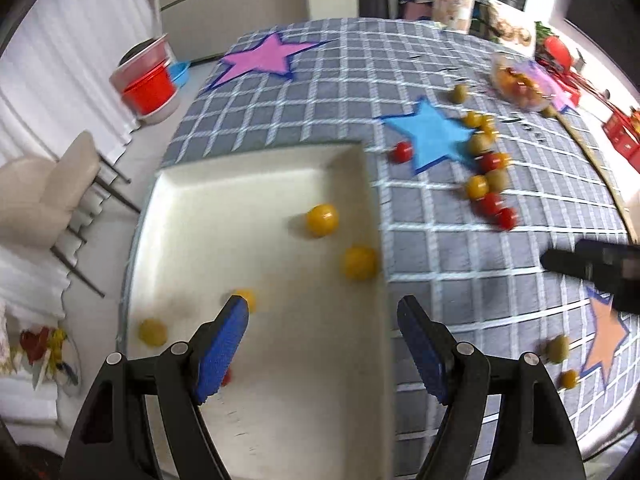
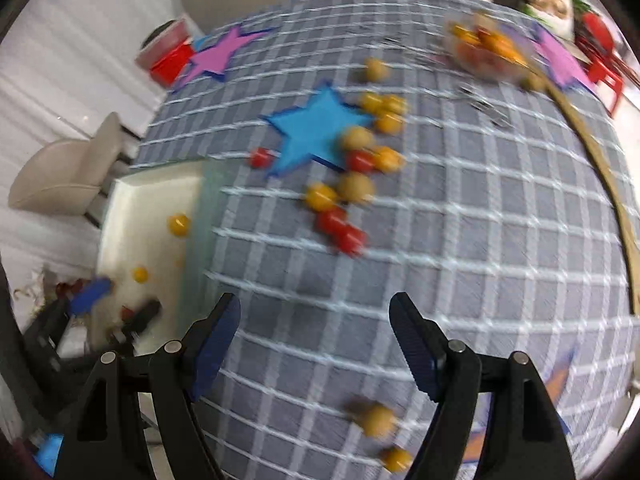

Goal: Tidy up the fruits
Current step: 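Move both tools back toward the remaining tomatoes on the table, then grasp a brownish fruit with the right tool while the left grasps a red tomato, then carry both fruits over the white tray and open both tools, then move both tools back toward the tomatoes near the blue star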

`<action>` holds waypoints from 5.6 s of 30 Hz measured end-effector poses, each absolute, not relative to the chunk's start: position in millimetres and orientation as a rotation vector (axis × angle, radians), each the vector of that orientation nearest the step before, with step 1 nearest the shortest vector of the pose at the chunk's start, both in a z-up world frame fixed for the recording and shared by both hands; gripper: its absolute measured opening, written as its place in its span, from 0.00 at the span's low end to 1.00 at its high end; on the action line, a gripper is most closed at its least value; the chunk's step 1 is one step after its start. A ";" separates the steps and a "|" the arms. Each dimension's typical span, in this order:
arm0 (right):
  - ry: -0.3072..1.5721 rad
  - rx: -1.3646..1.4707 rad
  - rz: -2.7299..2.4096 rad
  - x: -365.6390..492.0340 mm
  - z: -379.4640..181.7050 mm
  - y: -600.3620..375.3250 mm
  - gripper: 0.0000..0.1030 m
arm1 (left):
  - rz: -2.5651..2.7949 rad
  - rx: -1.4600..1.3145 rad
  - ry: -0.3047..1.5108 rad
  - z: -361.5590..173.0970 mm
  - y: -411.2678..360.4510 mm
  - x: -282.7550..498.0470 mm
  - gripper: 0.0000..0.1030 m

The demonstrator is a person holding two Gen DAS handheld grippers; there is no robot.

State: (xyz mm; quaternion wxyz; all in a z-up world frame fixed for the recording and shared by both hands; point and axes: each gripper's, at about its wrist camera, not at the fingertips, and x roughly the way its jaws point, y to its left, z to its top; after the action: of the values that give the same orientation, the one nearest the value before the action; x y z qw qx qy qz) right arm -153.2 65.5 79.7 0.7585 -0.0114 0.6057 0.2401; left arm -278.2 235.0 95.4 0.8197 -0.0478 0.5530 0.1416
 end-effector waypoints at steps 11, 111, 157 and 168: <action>1.376 -0.039 0.423 -201.1 56.3 4.5 0.78 | 0.145 -0.145 1.224 86.2 182.5 -226.4 0.76; 1.352 -0.189 0.807 -165.0 45.5 262.6 0.27 | 0.505 -0.274 1.247 42.8 357.9 -323.5 0.20; 1.414 0.091 0.274 -192.6 63.8 -26.6 0.85 | 0.108 0.008 1.258 103.3 192.9 -217.2 0.76; 1.437 0.079 0.267 -221.0 40.1 -56.9 0.85 | 0.107 0.003 1.273 61.1 165.4 -183.3 0.76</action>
State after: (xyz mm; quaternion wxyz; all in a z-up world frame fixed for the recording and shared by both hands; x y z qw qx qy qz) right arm -221.0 -56.9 40.1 0.7438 0.0359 0.6562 0.1218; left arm -183.3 165.4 61.1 0.8027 0.0014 0.5943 0.0500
